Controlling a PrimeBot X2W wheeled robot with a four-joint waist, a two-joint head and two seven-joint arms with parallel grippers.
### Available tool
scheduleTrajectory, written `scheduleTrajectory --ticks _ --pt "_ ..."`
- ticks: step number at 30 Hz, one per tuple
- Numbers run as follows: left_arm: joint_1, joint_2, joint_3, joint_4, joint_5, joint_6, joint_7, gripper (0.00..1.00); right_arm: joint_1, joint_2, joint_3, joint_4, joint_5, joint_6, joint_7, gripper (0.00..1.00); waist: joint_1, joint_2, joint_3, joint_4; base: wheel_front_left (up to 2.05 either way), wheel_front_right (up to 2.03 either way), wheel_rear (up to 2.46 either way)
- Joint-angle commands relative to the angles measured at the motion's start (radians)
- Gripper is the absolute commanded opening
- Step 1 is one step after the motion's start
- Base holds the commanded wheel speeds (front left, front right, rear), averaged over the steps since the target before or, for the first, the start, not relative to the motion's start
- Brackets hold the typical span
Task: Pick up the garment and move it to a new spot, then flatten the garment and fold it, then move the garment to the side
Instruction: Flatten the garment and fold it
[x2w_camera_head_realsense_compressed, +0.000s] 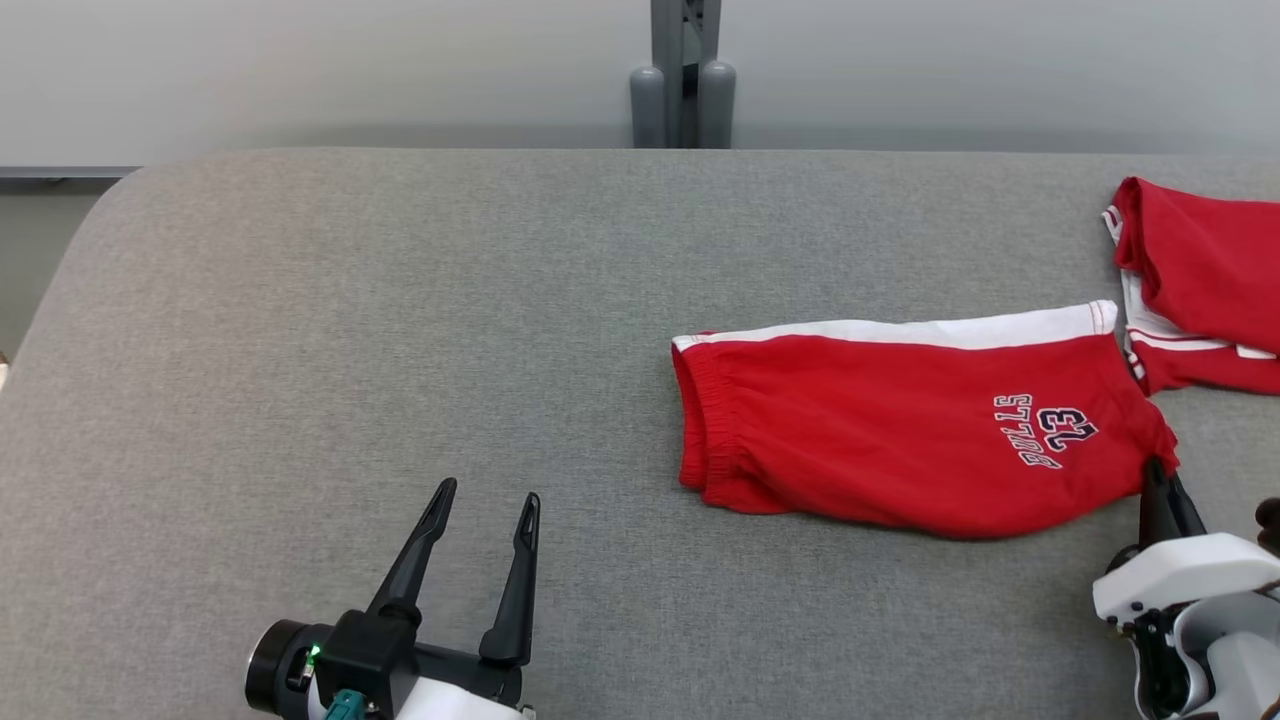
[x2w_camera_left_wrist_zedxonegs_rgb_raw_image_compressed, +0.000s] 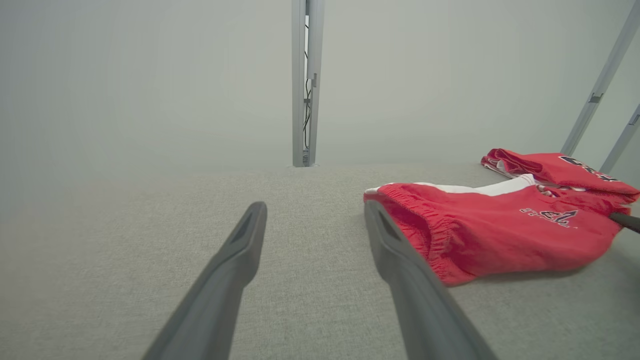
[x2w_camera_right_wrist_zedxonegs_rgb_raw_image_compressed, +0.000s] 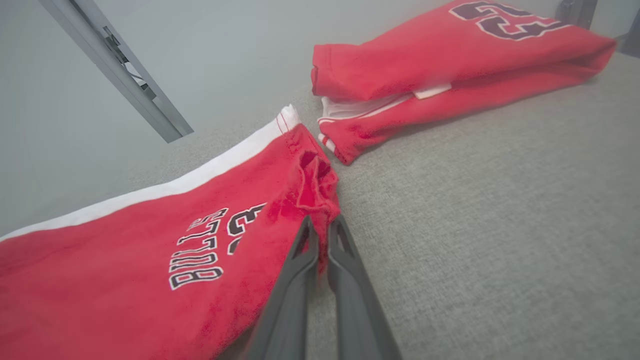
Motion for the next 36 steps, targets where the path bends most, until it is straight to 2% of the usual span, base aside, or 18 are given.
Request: scheduleTrajectory --ticks 1,11,16,21,25,36 --pt "-0.005 0.003 0.006 0.003 0.007 -0.005 -0.004 1.00 0.009 -0.002 0.006 -0.034 -0.014 0.000 -0.005 0.00 0.0000 0.0000 -0.006 0.012 0.00 0.00 0.00" --pt "0.010 -0.003 0.010 0.013 0.010 -0.008 -0.004 1.00 0.056 0.034 0.080 -0.282 -0.063 0.000 0.082 0.00 0.0000 0.0000 -0.034 0.061 0.00 0.00 0.00" --pt "0.013 -0.007 0.007 0.018 0.012 -0.012 -0.004 1.00 0.083 0.048 0.144 -0.425 -0.067 0.000 0.153 0.00 0.0000 0.0000 -0.043 0.085 0.00 0.00 0.00" --pt "0.013 -0.011 0.010 0.020 0.013 -0.011 -0.004 1.00 0.098 0.051 0.213 -0.512 -0.063 0.000 0.202 0.00 0.0000 0.0000 -0.045 0.101 0.00 0.00 0.00" --pt "0.008 -0.013 0.010 0.022 0.015 -0.016 -0.004 1.00 0.087 0.050 0.294 -0.549 -0.039 0.000 0.231 0.00 0.0000 0.0000 -0.040 0.115 0.00 0.00 0.00" --pt "-0.010 -0.023 0.015 0.032 0.013 -0.025 -0.004 1.00 0.056 0.050 0.448 -0.526 -0.025 0.000 0.251 0.00 0.0000 0.0000 -0.016 0.150 0.00 0.00 0.00"
